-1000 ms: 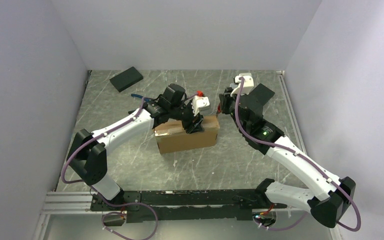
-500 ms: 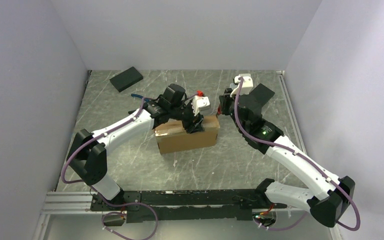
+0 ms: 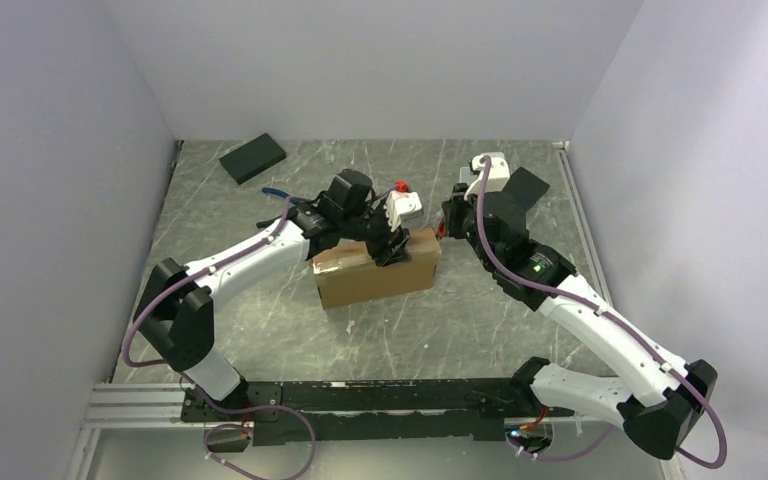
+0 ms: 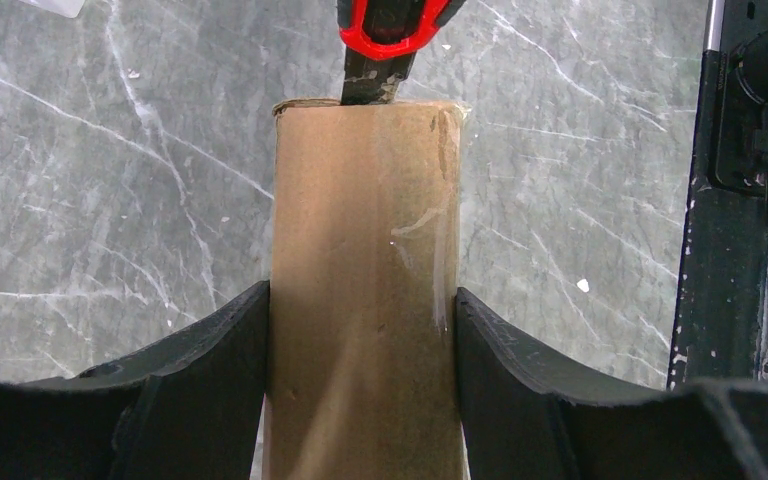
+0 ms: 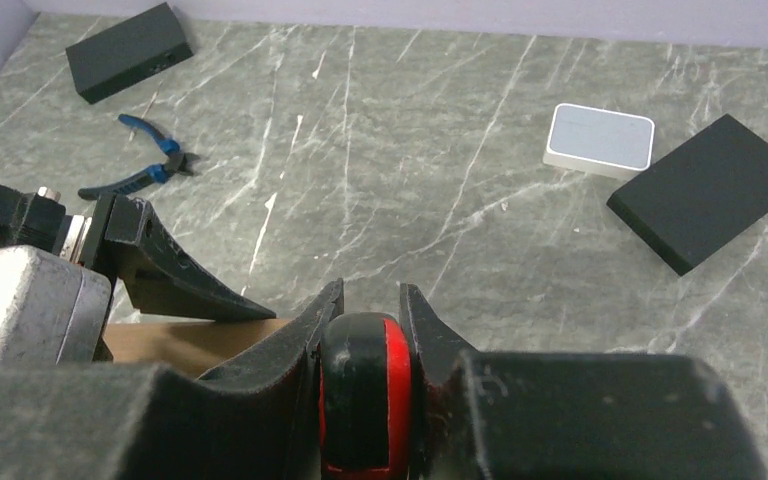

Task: Unpack the express box

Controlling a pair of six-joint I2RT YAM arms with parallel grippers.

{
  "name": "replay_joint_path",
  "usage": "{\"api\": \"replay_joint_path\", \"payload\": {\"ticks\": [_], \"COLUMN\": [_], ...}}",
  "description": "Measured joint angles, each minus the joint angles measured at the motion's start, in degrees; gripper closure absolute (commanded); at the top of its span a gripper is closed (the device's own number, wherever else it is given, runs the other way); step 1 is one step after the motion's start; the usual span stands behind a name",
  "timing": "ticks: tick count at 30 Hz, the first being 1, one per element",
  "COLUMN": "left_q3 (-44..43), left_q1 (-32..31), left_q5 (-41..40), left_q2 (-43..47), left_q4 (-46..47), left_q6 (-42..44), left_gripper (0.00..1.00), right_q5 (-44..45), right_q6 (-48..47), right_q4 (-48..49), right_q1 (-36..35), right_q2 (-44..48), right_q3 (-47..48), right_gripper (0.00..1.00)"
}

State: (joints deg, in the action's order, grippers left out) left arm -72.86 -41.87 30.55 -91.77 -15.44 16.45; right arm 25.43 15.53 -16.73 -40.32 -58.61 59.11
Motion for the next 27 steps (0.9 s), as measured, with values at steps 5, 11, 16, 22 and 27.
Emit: {"api": "replay_joint_path", "payload": {"ticks": [5, 11, 16, 22, 27], "left_q3": [0.0, 0.0, 0.2, 0.3, 0.4], "left_q1": [-0.1, -0.2, -0.2, -0.3, -0.6], "left_q5": [-0.4, -0.5, -0.5, -0.9, -1.8], "left_q2": [0.0, 0.0, 0.0, 0.0, 0.0], "left_q4": [0.1, 0.1, 0.5, 0.8, 1.2], "left_q6": [-0.1, -0.1, -0.1, -0.1, -0.2], "left_gripper": [0.54, 0.55, 0.56, 0.57, 0.57], "right_q5": [0.2, 1.4, 2.1, 2.7, 3.2], "right_q6": [0.4, 0.6, 0.9, 1.9, 3.7], "right_q4": [-2.9, -6.8, -9.1, -12.0, -16.0], "right_q1": [-0.8, -2.3, -3.2, -3.8, -3.9], "right_q2": [0.2, 0.2, 0.2, 0.1, -1.4], "right_q3": [0.9, 2.5, 3.5, 4.6, 7.7], "right_gripper": [1.00, 1.00, 1.00, 1.00, 1.00]}}
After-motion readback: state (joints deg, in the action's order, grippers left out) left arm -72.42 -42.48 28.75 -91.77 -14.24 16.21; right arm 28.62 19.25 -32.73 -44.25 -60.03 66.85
